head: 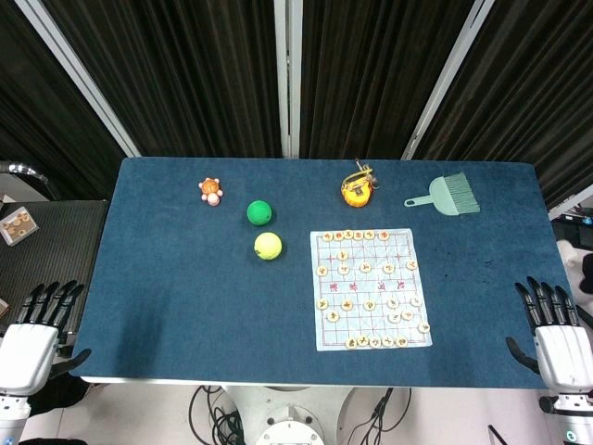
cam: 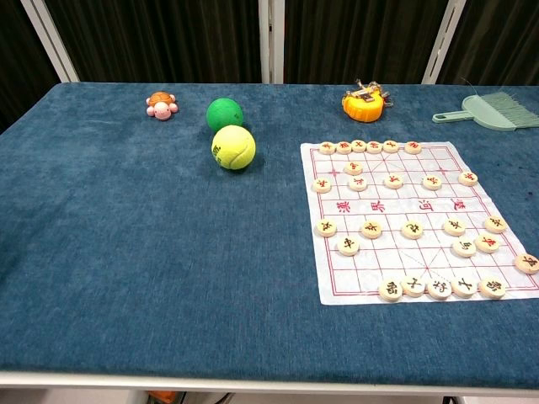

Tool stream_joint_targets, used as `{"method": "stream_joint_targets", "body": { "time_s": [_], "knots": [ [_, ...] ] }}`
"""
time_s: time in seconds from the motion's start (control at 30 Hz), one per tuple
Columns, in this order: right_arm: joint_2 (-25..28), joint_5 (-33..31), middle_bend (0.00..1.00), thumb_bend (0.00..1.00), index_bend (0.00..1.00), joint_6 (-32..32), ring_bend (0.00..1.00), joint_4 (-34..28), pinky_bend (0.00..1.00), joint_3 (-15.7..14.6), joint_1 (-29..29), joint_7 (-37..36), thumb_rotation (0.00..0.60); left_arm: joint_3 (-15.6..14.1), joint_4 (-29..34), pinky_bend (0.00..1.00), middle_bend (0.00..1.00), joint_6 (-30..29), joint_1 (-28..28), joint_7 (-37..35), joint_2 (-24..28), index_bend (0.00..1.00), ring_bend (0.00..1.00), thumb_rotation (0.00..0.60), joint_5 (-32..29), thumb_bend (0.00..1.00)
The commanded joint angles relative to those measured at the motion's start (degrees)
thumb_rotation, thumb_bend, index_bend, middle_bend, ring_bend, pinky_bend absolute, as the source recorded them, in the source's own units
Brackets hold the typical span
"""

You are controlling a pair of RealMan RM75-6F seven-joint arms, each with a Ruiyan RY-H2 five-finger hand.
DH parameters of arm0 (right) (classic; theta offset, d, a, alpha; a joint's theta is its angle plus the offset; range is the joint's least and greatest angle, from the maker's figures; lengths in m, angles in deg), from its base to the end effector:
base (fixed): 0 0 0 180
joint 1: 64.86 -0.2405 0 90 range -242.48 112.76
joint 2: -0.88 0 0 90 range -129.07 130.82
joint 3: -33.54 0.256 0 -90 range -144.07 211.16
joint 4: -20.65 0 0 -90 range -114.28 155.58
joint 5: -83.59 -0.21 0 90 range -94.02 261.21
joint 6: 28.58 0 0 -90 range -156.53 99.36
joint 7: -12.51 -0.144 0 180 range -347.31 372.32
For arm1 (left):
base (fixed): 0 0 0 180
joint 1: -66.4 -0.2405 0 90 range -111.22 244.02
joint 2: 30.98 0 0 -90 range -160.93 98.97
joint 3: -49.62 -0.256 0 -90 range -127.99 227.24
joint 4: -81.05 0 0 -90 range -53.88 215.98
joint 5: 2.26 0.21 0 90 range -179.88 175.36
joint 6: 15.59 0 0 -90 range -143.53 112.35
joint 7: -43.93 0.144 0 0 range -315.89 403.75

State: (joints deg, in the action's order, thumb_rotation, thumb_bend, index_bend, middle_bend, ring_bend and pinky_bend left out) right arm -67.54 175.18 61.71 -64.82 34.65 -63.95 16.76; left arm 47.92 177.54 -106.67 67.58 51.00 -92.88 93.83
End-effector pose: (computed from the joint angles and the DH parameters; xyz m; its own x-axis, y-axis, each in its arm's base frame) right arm -0.3278 -0.1428 0.1476 0.5055 0.0182 0.8626 -0.8626 -0.0106 0.5057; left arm -0.2870 0.1430 0.1591 0.4775 -0.0118 0.8786 0.8715 -0.1212 -0.4752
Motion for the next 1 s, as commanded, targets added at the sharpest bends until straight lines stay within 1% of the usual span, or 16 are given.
{"method": "stream_joint_targets", "body": {
  "time_s": [0.03, 0.2, 0.3, 0.4, 0.5, 0.6, 0.73, 0.9, 1.0],
  "knots": [
    [-0.23, 1.51, 0.00, 0.16, 0.00, -1.35, 0.00, -1.44, 0.00, -0.16, -1.47, 2.07, 0.600, 0.02, 0.01, 0.00, 0.05, -0.04, 0.07, 0.02, -0.01, 0.07, 0.00, 0.600, 0.19, 0.11],
    [-0.60, 3.89, 0.00, 0.16, 0.00, -4.61, 0.00, -5.12, 0.00, 0.40, -4.94, 6.30, 0.600, -0.06, 0.23, 0.00, 0.05, 0.04, 0.01, 0.06, 0.22, 0.07, 0.00, 0.600, 0.08, 0.11],
    [-1.57, 5.92, 0.00, 0.16, 0.00, -7.82, 0.00, -7.78, 0.00, 0.86, -7.97, 11.08, 0.600, -0.11, 0.18, 0.00, 0.05, -0.28, -0.15, 0.24, 0.11, 0.07, 0.00, 0.600, 0.28, 0.11],
    [-4.00, 7.88, 0.00, 0.17, 0.01, -11.22, 0.00, -10.20, 0.00, 1.50, -11.16, 16.44, 0.600, -0.31, 0.26, 0.00, 0.05, -0.58, -0.47, 0.50, 0.02, 0.07, 0.00, 0.600, 0.38, 0.11],
    [-6.98, 7.61, 0.00, 0.18, 0.06, -16.27, 0.00, -11.43, 0.00, 2.07, -14.39, 20.86, 0.600, -0.47, 0.45, 0.00, 0.05, -1.15, -0.91, 0.74, 0.09, 0.07, 0.00, 0.600, 0.52, 0.11],
    [-10.36, 6.32, 0.00, 0.20, 0.11, -20.51, 0.00, -10.84, 0.00, 2.52, -17.00, 23.49, 0.600, -0.70, 0.47, 0.00, 0.05, -1.68, -1.44, 0.78, 0.13, 0.07, 0.00, 0.600, 0.50, 0.11],
    [-14.96, 4.33, 0.00, 0.20, 0.13, -25.48, 0.00, -9.47, 0.00, 2.50, -19.84, 27.30, 0.600, -0.94, 0.27, 0.00, 0.05, -2.12, -2.01, 0.61, 0.16, 0.07, 0.00, 0.600, 0.36, 0.11],
    [-19.48, 1.82, 0.00, 0.20, 0.19, -28.16, 0.00, -7.91, 0.00, 2.87, -21.70, 31.29, 0.600, -0.92, -0.25, 0.00, 0.05, -2.52, -2.39, -0.03, -0.09, 0.07, 0.00, 0.600, 0.18, 0.11],
    [-21.96, -0.51, 0.00, 0.21, 0.25, -28.69, 0.00, -6.45, 0.00, 3.09, -21.95, 34.32, 0.600, -0.75, -0.54, 0.00, 0.05, -2.90, -2.54, -0.51, -0.18, 0.07, 0.00, 0.600, 0.12, 0.11]
  ]
}}
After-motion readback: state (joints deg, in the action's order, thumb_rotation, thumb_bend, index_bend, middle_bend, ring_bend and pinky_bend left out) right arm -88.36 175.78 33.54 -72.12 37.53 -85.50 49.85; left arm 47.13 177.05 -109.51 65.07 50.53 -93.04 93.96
